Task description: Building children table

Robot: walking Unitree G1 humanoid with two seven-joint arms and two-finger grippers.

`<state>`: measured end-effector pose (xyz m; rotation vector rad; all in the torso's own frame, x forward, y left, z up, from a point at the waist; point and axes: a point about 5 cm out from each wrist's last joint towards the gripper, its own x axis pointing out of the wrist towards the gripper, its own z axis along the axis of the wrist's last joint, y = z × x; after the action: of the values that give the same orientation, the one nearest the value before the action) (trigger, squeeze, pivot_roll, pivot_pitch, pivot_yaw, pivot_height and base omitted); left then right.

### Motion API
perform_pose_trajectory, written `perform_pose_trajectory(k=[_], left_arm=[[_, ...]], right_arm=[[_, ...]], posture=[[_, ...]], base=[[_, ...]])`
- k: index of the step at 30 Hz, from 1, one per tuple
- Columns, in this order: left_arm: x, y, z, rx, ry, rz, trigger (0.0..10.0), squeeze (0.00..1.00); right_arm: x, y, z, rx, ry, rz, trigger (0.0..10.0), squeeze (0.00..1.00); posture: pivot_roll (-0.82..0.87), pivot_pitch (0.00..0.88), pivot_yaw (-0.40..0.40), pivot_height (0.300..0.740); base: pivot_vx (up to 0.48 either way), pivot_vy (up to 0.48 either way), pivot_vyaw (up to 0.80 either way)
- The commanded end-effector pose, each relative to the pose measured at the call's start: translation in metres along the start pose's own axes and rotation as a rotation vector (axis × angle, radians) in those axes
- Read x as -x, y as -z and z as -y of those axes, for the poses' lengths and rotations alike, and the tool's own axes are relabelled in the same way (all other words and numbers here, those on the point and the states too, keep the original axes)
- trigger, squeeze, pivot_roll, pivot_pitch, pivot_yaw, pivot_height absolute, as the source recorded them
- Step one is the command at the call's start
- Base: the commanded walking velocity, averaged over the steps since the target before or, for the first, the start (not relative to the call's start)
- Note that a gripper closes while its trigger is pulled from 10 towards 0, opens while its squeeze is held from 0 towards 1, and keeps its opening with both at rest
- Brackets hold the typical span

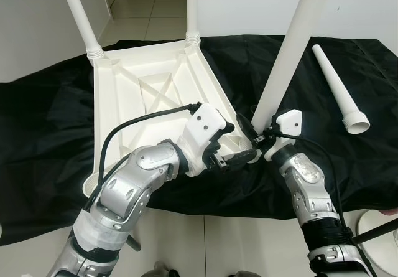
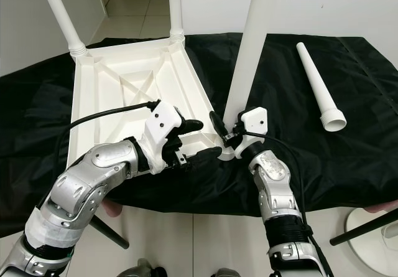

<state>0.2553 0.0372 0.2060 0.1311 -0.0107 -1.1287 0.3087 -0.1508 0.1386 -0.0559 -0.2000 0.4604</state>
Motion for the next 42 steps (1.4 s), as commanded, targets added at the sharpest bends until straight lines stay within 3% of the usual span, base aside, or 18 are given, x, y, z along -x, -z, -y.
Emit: perform_pose_trajectory(k=[1,12,14,23,27,34,42], left_arm=[[0.003,0.001,-0.001,0.002,-0.016,-0.009,10.0,0.0],[0.003,0.0,-0.002,0.003,-0.023,-0.005,10.0,0.0],[0.002,0.0,-0.002,0.003,-0.021,-0.003,10.0,0.0],[0.002,-0.001,-0.003,0.003,-0.026,0.0,10.0,0.0],[0.001,-0.001,-0.003,0.006,-0.028,0.003,10.0,0.0],[0.001,-0.001,-0.004,0.009,-0.032,0.005,10.0,0.0],[0.0,-0.001,-0.004,0.011,-0.035,0.008,10.0,0.0]], right_arm=[[0.011,0.04,-0.019,-0.074,0.01,-0.213,10.0,0.0],[0.003,0.033,-0.032,-0.081,0.134,-0.186,10.0,0.0],[0.0,0.032,-0.032,-0.115,0.32,-0.194,10.0,0.0],[0.001,0.023,-0.037,-0.108,0.513,-0.177,10.0,0.0],[-0.001,0.019,-0.05,-0.091,0.447,-0.154,10.0,0.0],[0.001,0.019,-0.044,-0.057,0.477,-0.162,10.0,0.0],[0.009,0.021,-0.045,0.017,0.425,-0.148,10.0,0.0]], posture=[[-0.02,0.04,0.076,0.74],[-0.02,0.039,0.078,0.74],[-0.02,0.039,0.075,0.74],[-0.02,0.039,0.073,0.74],[-0.02,0.039,0.073,0.74],[-0.03,0.047,0.073,0.74],[-0.03,0.05,0.072,0.74]], base=[[0.0,0.0,0.0],[0.0,0.0,0.0],[0.0,0.0,0.0],[0.0,0.0,0.0],[0.0,0.0,0.0],[0.0,0.0,0.0],[0.0,0.0,0.0]])
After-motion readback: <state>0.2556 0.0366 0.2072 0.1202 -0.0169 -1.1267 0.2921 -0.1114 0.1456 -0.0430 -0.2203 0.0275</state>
